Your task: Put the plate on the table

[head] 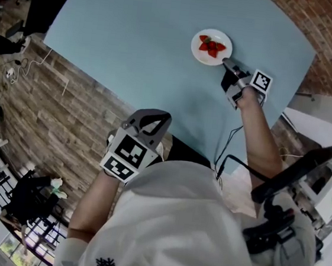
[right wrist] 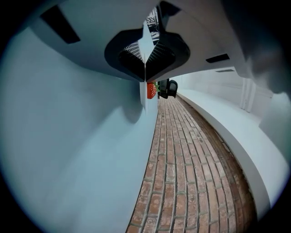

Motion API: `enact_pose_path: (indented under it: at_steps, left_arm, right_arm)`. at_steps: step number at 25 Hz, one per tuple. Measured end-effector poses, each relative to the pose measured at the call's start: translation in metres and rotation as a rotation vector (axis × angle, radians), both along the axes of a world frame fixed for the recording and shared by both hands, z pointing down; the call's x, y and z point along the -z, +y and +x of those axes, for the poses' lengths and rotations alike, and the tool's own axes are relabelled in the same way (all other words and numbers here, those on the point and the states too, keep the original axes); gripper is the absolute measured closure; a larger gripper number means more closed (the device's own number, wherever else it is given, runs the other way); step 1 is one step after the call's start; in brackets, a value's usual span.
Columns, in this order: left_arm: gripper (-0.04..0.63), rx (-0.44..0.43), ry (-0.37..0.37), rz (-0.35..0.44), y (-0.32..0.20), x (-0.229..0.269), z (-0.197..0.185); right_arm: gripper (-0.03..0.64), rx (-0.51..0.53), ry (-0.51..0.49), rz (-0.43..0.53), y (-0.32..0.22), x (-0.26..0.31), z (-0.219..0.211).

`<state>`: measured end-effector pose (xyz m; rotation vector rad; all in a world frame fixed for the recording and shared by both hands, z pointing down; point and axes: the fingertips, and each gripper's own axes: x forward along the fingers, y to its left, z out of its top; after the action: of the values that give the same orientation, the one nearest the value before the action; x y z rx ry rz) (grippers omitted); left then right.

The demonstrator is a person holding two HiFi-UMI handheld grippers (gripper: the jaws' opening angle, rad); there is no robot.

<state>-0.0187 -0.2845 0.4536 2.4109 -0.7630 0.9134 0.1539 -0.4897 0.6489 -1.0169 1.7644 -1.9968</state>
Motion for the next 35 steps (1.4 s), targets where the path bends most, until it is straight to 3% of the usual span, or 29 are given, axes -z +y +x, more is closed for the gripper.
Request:
enact_pose_path:
  at_steps: [6, 12, 14, 25, 35]
  left_arm:
    - [0.594, 0.017, 0.005, -0.012, 0.002, 0.0, -0.009]
    - [0.594, 0.03, 0.006, -0.01, 0.01, 0.001, -0.015]
    - [0.594, 0.031, 0.007, -0.008, 0.012, 0.001, -0.017]
    - [0.594, 0.053, 0.037, -0.015, 0.018, 0.004, -0.031]
    - [0.594, 0.034, 0.051, 0.022, 0.042, 0.009, -0.04]
  right_arm:
    - [0.601, 0.013, 0.121, -0.048, 0.0, -0.01, 0.001]
    - [0.597, 0.032, 0.251, -0.041, -0.004, -0.01, 0.001]
    - [0.566, 0.062, 0.289, -0.009, -0.009, -0.013, 0.0]
    - [0.489, 0.185, 0.705, 0.101, -0.017, -0.009, 0.005]
    - [0.49, 0.212, 0.773, 0.233, 0.018, 0.033, -0.008]
